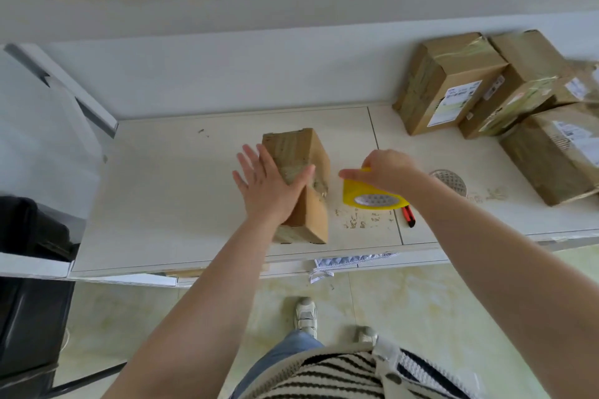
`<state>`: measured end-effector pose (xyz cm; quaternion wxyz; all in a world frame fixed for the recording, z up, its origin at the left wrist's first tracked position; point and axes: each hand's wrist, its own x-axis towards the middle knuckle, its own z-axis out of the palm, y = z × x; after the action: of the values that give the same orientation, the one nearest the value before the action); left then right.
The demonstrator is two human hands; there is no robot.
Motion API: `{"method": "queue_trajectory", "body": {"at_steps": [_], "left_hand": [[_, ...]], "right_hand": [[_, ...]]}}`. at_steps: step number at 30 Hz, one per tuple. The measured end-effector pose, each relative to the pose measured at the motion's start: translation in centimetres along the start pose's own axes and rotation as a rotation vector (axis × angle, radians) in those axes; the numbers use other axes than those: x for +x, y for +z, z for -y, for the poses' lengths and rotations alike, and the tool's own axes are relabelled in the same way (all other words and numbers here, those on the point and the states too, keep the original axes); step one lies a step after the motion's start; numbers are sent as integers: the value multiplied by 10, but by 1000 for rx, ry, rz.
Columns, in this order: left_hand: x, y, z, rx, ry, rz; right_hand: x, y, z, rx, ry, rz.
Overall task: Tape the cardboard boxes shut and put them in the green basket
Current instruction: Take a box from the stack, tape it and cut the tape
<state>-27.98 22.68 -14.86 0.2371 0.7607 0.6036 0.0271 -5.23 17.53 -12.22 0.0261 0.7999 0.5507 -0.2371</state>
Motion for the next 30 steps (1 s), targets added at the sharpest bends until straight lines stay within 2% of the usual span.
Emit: {"method": "queue_trajectory", "body": {"at_steps": [1, 3, 5, 13, 17, 19, 22, 25, 27, 30], "left_hand": [[5, -5, 12, -33, -78, 34], [10, -13, 36, -131, -275, 170], [8, -11, 50, -197, -351, 247], [9, -25, 57, -43, 41, -182], [7, -28, 41, 56, 329, -201], [6, -27, 35, 156, 390, -156], [0, -24, 15, 101, 262, -67], [-3, -19, -8, -33, -27, 103], [-4, -17, -11, -137, -188, 140], [-1, -21, 3, -201, -236, 169]], "right_hand": [[0, 3, 1, -75, 8, 0], [2, 7, -3, -71, 14, 22], [4, 12, -1, -28, 12, 27], [13, 17, 23, 48, -5, 0], [14, 19, 27, 4, 5, 8], [14, 24, 25, -7, 31, 20], [11, 30, 27, 9, 51, 34], [12, 27, 35, 11, 50, 16], [12, 23, 38, -2, 35, 4], [9, 14, 34, 66, -24, -3]]}}
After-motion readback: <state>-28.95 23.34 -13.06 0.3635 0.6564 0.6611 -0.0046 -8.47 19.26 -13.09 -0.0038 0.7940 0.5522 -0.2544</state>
